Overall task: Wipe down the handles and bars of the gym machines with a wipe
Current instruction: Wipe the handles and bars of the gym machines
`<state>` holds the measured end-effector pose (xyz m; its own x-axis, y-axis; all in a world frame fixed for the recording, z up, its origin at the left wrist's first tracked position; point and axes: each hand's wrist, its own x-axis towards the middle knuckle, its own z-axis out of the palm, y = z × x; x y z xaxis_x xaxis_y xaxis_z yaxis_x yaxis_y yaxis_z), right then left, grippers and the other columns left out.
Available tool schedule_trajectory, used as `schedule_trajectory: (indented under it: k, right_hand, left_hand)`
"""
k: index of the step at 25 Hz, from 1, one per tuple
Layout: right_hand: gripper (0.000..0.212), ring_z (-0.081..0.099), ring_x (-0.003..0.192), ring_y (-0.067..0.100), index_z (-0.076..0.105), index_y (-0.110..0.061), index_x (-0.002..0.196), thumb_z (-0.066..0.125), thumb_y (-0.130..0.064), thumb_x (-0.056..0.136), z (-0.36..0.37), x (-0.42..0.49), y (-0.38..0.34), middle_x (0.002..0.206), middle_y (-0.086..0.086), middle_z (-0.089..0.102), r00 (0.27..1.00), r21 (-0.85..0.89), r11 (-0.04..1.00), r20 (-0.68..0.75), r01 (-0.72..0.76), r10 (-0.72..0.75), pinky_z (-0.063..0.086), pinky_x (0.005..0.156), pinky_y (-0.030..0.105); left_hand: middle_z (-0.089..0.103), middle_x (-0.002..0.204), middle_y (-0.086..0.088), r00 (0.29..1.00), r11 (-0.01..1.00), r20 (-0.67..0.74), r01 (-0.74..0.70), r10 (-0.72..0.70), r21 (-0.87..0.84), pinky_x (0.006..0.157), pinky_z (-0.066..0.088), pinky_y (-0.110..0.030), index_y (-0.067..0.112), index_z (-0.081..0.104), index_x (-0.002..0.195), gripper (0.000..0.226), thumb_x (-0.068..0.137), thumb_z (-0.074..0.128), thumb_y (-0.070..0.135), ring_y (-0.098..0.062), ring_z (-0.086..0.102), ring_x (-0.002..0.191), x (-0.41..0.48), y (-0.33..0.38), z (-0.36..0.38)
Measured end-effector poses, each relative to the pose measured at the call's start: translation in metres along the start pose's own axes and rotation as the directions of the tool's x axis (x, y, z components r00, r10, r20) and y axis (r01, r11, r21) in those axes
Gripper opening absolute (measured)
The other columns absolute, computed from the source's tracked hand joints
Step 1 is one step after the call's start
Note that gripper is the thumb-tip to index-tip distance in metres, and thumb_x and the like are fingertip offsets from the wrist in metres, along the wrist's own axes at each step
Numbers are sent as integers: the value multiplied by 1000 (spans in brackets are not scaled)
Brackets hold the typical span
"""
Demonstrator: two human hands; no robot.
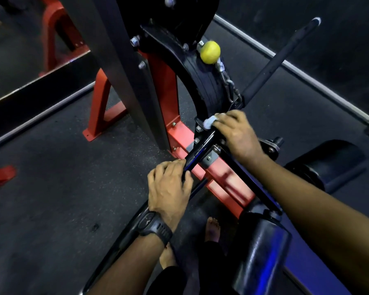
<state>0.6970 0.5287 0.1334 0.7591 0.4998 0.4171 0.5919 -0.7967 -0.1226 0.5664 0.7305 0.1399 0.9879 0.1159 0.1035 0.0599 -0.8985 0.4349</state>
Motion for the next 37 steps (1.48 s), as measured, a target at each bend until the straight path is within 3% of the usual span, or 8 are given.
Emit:
schedule_trajectory:
  k: [2, 4, 7, 11, 13, 17, 33, 37]
  right_hand:
    - [26, 46, 111, 28, 66, -6, 113, 57, -14, 90, 0, -2, 8, 126, 9, 62, 1000, -64, 998, 13, 24, -23, 46, 94, 32]
    - [27, 48, 111, 16, 64, -9, 116, 52, -16, 93, 1, -7, -10, 126, 4, 58, 964, 75, 963, -37, -259, 262, 45, 91, 25]
    - [24, 49, 91, -3, 67, -3, 113, 53, -8, 94, 11, -5, -58, 108, -1, 57, 621, 489, 615, -175, -619, 764, 37, 85, 4]
    - [23, 63, 95, 20, 71, -1, 110, 61, -6, 89, 27, 23, -77, 104, 11, 71, 66, 747, 127, -110, -653, 992, 42, 87, 17]
    - [17, 61, 84, 14, 73, -6, 102, 61, -11, 91, 31, 27, -70, 94, 2, 71, -42, 788, -41, 20, -615, 999, 47, 84, 24]
    - [33, 43, 55, 13, 54, -17, 60, 57, -15, 93, 43, 21, -58, 57, -5, 48, -29, 842, -300, 322, -448, 946, 41, 47, 27]
    - [29, 55, 69, 15, 53, -13, 86, 31, -3, 101, 36, 2, -88, 78, 6, 57, 281, 692, -712, 711, -120, 644, 52, 68, 26]
    - [28, 60, 74, 20, 55, -9, 95, 28, -2, 99, 39, 13, -91, 85, 11, 61, 243, 618, -787, 763, -2, 599, 52, 74, 30]
  left_hand:
    - [68, 112, 9, 1000, 1000, 10, -4, 4, -7, 97, 41, -43, 21, 67, 116, 29, 87, 66, 27, -18, 55, 108, 2, 0, -1]
    - [68, 112, 10, 1000, 1000, 9, -3, 3, 2, 98, 41, -42, 22, 67, 116, 29, 87, 66, 27, -18, 55, 109, 3, 0, -1]
    - [68, 112, 8, 1000, 1000, -7, -6, 6, 3, 97, 42, -44, 21, 68, 115, 30, 86, 67, 27, -18, 55, 108, 3, 0, -1]
    - [69, 112, 6, 1000, 1000, -12, -16, 16, 6, 96, 41, -44, 20, 67, 117, 31, 86, 68, 25, -20, 56, 108, 4, -1, 1]
    - [68, 114, 5, 1000, 1000, 0, -9, 9, -10, 96, 41, -44, 20, 66, 118, 32, 87, 67, 25, -20, 55, 109, 4, -1, -1]
    - [65, 123, 8, 996, 996, 35, -84, 84, 21, 95, 43, -44, 23, 61, 128, 38, 92, 56, 33, -20, 54, 109, 9, 5, 1]
    - [66, 122, 11, 995, 990, 21, -95, 97, -100, 94, 39, -37, 25, 66, 123, 31, 92, 63, 27, -16, 51, 107, 27, 9, 2]
    - [67, 120, 8, 991, 989, 3, -130, 130, -77, 92, 42, -40, 22, 68, 120, 32, 88, 68, 22, -19, 54, 106, 26, 4, 1]
